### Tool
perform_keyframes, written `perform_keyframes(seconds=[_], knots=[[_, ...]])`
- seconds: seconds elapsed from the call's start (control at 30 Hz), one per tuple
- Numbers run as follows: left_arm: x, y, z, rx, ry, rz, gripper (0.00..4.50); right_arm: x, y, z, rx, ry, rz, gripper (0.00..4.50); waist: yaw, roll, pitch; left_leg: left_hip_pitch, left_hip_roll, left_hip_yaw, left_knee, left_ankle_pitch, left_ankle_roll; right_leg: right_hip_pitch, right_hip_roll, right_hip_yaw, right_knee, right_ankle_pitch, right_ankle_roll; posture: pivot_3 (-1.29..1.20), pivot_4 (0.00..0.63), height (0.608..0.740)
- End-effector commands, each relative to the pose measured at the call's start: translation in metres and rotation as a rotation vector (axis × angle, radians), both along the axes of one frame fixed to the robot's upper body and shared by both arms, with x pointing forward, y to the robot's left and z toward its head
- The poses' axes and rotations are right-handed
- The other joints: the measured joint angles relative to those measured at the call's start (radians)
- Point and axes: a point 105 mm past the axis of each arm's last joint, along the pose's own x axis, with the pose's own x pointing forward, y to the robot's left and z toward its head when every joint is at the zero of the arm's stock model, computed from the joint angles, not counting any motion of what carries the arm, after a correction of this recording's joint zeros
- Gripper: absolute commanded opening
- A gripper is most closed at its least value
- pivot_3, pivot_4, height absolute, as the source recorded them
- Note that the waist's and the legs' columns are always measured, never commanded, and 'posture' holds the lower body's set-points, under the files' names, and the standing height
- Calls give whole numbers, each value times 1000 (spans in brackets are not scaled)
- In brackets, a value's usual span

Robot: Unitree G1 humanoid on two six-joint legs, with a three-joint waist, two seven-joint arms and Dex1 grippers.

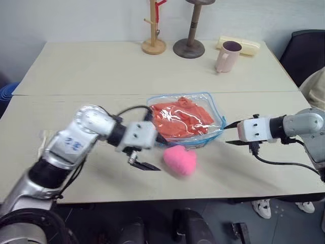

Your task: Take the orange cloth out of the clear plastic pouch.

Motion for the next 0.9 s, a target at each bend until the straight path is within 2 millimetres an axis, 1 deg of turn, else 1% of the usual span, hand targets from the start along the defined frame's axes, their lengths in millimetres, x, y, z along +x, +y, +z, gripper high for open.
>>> perform_keyframes(seconds=[0.03,0.13,0.17,0.23,0.33,0.4,0.43,0.5,0.6,0.7,0.73,0.77,0.9], knots=[[13,-20,-13,52,-111,-51,4088,15,-1,3,-62,-112,48,2264,-2,0,0,0,0,0,0,0,0,0,0,0,0,0,0,0,150,740],[19,-39,-25,47,-148,-75,4088,25,0,1,-88,-162,69,2264,-7,0,0,1,1,1,0,0,0,0,0,1,1,0,0,0,150,740],[20,-43,-29,46,-152,-80,4088,29,1,1,-79,-173,70,2264,-9,0,0,1,1,1,0,0,0,0,0,1,2,0,0,0,150,740],[22,-45,-35,62,-168,-89,4088,34,3,2,-66,-190,66,2264,-17,0,0,1,1,1,0,0,0,0,0,0,2,0,0,0,150,740],[26,-42,-42,94,-201,-99,3484,37,4,1,-73,-199,81,1664,-24,0,0,1,2,0,1,0,0,0,0,0,4,0,0,0,150,740],[26,-40,-42,93,-190,-97,2910,38,6,4,-57,-204,88,1022,-24,0,0,1,2,0,1,0,0,0,0,0,4,0,0,0,150,740],[26,-38,-42,94,-187,-90,2540,38,7,5,-53,-206,93,636,-25,0,0,1,2,0,1,0,0,0,0,1,4,0,0,0,150,740],[27,-36,-42,94,-188,-84,1900,38,8,7,-50,-208,101,2,-26,0,0,1,2,0,1,0,0,0,0,1,5,0,0,0,150,740],[28,-33,-39,75,-179,-56,1071,37,9,6,-54,-203,118,0,-25,0,0,2,3,0,1,0,0,0,0,0,5,0,0,0,150,740],[25,-20,-32,31,-150,14,381,32,10,4,-50,-198,141,0,-28,0,0,2,3,0,1,0,0,0,0,1,5,0,0,0,150,740],[23,-13,-30,20,-137,45,250,29,10,3,-53,-198,152,0,-29,0,0,2,3,0,1,0,0,0,0,1,5,0,0,0,150,740],[21,-8,-29,16,-130,64,184,28,11,2,-54,-198,158,0,-29,1,0,2,3,0,1,0,0,0,0,0,5,0,0,0,150,740],[6,35,-23,3,-36,233,175,16,13,2,-40,-200,191,0,-30,1,0,2,4,-1,1,0,0,0,0,0,5,0,0,0,150,740]])
